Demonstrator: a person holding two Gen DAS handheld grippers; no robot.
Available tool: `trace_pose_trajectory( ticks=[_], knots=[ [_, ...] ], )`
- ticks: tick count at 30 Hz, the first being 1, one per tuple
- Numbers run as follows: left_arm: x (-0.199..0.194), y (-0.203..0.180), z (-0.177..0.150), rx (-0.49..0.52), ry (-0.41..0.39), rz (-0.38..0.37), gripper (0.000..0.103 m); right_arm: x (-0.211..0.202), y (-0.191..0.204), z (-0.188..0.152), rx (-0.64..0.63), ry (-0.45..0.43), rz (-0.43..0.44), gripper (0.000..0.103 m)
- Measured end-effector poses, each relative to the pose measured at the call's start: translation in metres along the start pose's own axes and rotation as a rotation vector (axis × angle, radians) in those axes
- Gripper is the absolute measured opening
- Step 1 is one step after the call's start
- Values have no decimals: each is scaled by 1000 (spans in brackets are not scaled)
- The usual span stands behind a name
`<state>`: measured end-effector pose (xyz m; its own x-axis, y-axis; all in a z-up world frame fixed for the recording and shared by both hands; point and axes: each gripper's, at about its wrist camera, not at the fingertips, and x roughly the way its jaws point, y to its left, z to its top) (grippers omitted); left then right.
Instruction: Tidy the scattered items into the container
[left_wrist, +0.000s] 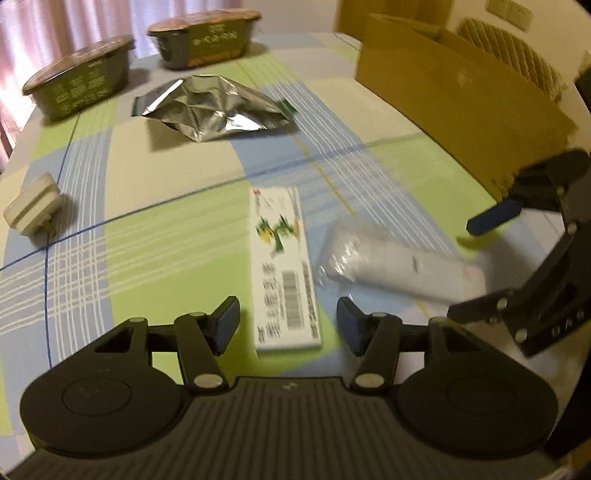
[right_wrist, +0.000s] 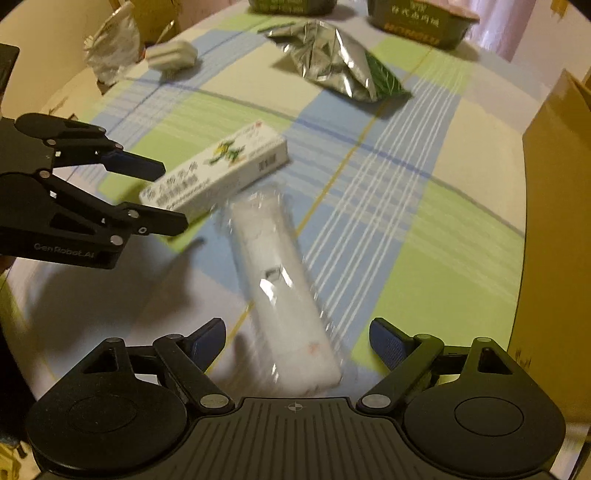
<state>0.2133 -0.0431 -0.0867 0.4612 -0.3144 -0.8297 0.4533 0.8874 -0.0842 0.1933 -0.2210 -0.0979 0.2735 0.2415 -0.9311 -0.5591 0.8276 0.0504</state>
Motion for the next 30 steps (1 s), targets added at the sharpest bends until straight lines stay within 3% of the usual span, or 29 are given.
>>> trace_pose_trajectory(
  ticks=[7, 9, 12, 14, 17, 24, 30],
  knots=[
    [18, 10, 6, -44, 21, 19, 50, 20, 15, 20, -183, -58, 39, 89],
    [19, 11, 6, -47, 24, 16, 46, 30, 19, 23, -220, -60, 58, 74],
    [19, 12, 5, -49, 29, 9, 41, 37, 16, 26, -185, -75, 76, 70],
    [20, 12, 5, -44, 26, 11, 41, 35, 13, 25, -167, -88, 65, 43],
    [19, 10, 7, -29, 5, 34, 44, 29, -1, 21, -43, -81, 83, 41],
    [18, 4, 20, 7, -37, 35, 44, 12, -4, -15, 138, -104, -1, 41],
    [30, -3, 23, 50, 10, 30, 41, 2, 3, -32, 171, -146, -43, 42]
  ],
)
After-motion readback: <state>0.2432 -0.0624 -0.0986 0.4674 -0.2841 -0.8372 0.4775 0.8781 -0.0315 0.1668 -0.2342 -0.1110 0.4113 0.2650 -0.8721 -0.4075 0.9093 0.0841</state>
